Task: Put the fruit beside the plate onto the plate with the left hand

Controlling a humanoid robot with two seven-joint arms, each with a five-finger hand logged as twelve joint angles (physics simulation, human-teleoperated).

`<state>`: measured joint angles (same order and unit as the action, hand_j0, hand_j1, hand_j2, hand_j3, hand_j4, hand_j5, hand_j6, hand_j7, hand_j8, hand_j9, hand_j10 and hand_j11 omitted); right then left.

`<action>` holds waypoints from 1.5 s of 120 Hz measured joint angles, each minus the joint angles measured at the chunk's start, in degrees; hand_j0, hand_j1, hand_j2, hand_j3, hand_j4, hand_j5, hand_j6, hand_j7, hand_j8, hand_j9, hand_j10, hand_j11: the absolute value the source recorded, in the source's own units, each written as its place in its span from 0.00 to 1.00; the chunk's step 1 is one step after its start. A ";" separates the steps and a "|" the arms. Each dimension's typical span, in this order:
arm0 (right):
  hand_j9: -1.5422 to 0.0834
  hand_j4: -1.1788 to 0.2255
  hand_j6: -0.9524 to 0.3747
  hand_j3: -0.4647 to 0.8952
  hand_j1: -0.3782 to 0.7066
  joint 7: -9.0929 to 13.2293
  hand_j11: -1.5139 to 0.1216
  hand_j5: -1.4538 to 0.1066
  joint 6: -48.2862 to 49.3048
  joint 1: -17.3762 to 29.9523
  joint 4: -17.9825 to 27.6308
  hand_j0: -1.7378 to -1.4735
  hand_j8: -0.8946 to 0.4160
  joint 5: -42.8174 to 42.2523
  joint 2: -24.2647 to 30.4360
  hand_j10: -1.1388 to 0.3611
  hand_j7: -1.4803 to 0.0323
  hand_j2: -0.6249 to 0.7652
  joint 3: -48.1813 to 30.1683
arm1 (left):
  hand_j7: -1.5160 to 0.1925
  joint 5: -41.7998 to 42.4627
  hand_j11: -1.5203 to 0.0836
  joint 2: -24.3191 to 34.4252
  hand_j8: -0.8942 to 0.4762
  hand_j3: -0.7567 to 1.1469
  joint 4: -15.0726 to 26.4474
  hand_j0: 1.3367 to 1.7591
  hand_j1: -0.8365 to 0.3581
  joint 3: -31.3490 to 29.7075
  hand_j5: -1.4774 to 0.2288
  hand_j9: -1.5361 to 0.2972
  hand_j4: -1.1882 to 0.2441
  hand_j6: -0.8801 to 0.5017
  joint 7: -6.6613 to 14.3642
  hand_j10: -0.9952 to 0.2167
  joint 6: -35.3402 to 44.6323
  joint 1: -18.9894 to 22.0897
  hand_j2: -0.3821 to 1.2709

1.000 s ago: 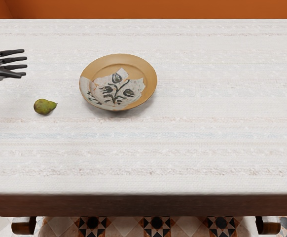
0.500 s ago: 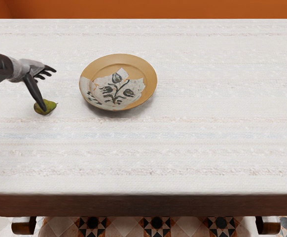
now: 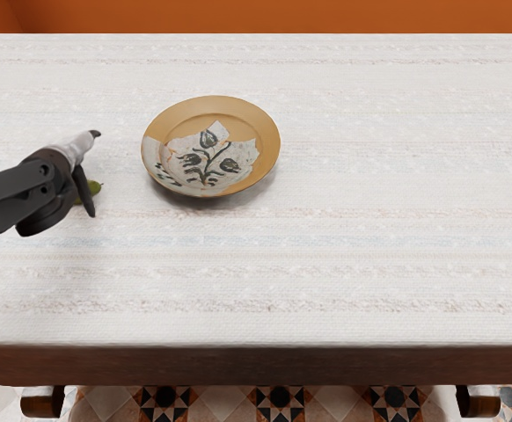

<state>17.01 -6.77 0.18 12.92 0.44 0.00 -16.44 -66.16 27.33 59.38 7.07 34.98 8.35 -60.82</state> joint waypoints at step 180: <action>0.95 0.84 0.72 0.34 0.03 0.01 0.93 0.93 0.00 0.00 0.00 0.30 0.68 0.00 0.00 0.76 0.98 0.45 0.00 | 0.39 17.45 0.41 -0.09 0.32 0.40 -3.32 0.76 0.45 -3.11 0.36 0.37 0.39 0.31 0.00 0.28 -2.21 -8.71 0.45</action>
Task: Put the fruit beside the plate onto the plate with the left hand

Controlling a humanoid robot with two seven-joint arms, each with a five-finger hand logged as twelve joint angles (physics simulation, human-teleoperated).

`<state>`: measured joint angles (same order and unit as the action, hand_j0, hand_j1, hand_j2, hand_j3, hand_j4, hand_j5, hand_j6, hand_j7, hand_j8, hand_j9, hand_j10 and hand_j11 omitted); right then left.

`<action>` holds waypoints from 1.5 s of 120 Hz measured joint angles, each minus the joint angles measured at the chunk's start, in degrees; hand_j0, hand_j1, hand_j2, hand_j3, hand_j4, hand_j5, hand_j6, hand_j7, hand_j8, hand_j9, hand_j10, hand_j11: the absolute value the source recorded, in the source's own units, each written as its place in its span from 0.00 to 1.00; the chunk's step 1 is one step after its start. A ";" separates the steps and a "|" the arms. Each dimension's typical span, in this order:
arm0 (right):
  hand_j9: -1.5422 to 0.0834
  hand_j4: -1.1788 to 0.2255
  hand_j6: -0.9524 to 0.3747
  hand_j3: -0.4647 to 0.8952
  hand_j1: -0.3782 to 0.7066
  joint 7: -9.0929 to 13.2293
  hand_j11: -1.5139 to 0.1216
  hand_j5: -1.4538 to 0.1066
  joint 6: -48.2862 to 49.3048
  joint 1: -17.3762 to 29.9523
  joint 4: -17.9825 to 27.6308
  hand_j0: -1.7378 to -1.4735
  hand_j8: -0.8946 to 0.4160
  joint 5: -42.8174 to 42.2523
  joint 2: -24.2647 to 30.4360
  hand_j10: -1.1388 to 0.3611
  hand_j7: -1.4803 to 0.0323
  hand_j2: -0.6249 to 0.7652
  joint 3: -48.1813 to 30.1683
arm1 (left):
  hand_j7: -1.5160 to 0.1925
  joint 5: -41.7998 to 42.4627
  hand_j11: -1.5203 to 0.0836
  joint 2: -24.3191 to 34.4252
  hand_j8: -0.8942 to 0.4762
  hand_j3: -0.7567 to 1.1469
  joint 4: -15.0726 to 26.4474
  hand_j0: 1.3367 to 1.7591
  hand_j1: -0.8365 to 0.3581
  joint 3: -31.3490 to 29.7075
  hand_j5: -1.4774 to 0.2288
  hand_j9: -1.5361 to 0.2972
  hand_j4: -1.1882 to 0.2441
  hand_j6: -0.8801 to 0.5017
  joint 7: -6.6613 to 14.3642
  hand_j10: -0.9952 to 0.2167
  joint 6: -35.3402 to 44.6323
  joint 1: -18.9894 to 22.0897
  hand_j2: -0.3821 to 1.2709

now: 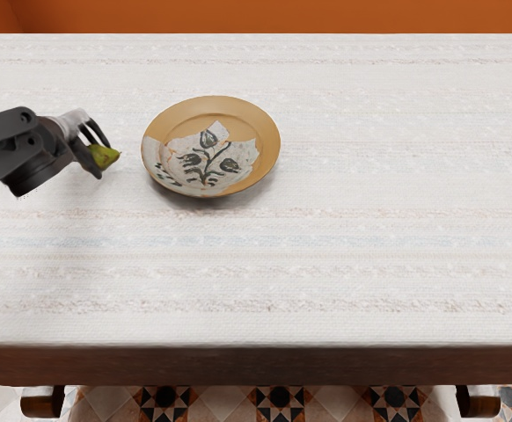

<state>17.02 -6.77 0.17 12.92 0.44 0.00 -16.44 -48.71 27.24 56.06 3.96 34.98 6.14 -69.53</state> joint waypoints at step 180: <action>0.95 0.84 0.72 0.34 0.03 0.00 0.93 0.93 0.00 -0.16 0.00 0.30 0.68 0.00 0.00 0.76 0.98 0.45 0.00 | 0.86 57.57 0.92 20.32 0.63 0.40 -0.22 0.76 0.96 36.39 0.84 0.81 0.80 0.61 0.02 0.79 -41.09 20.58 0.24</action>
<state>17.01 -6.77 0.02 12.92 0.44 0.00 -16.43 8.86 47.56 55.84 40.35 35.00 -34.95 -48.95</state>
